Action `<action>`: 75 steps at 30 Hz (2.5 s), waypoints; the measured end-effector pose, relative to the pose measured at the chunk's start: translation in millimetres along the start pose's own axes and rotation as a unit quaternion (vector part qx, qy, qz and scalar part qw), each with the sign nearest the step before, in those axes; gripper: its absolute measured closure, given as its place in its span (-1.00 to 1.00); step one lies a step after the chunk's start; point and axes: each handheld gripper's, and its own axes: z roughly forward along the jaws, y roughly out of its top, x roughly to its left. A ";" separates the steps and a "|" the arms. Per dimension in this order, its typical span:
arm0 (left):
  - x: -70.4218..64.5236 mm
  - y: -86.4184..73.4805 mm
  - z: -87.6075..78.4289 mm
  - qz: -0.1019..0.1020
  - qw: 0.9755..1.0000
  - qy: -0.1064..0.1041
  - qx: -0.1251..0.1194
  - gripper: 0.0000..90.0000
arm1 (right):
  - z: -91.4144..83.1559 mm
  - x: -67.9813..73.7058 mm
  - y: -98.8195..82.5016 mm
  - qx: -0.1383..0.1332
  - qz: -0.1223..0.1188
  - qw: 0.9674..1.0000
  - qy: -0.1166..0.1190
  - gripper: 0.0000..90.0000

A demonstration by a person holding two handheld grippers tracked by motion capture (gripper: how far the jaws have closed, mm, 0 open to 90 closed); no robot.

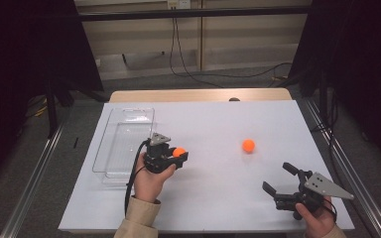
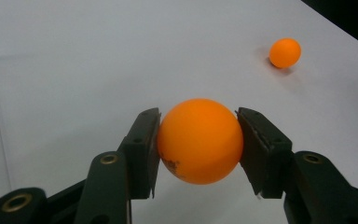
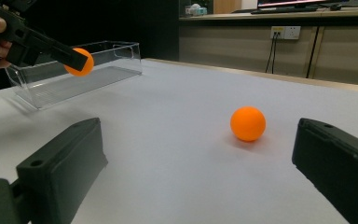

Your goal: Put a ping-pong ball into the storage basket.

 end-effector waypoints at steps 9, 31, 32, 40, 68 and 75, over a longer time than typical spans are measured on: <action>2.1 4.1 -3.0 0.000 1.000 0.000 -0.001 0.13 | 0.2 -0.3 -0.2 0.001 -0.001 1.000 0.000 -0.96; 10.8 13.7 -11.8 -0.005 1.000 -0.006 0.007 0.13 | 0.3 -0.8 -0.3 0.000 0.000 1.000 -0.001 -0.96; 11.3 13.7 -12.3 -0.007 1.000 -0.008 0.007 0.13 | 0.3 -0.9 -0.4 0.000 -0.001 1.000 0.000 -0.96; 17.7 18.4 -20.5 -0.011 1.000 -0.010 0.002 0.13 | 0.2 -1.8 -0.4 -0.001 0.003 1.000 -0.002 -0.96; 30.2 18.1 -25.2 -0.009 1.000 -0.001 0.010 0.13 | -0.2 -1.0 0.6 -0.003 0.001 1.000 0.000 -0.96; 31.9 17.2 -27.0 -0.016 1.000 -0.004 0.008 0.13 | -0.4 -0.8 0.8 -0.003 0.002 1.000 0.001 -0.96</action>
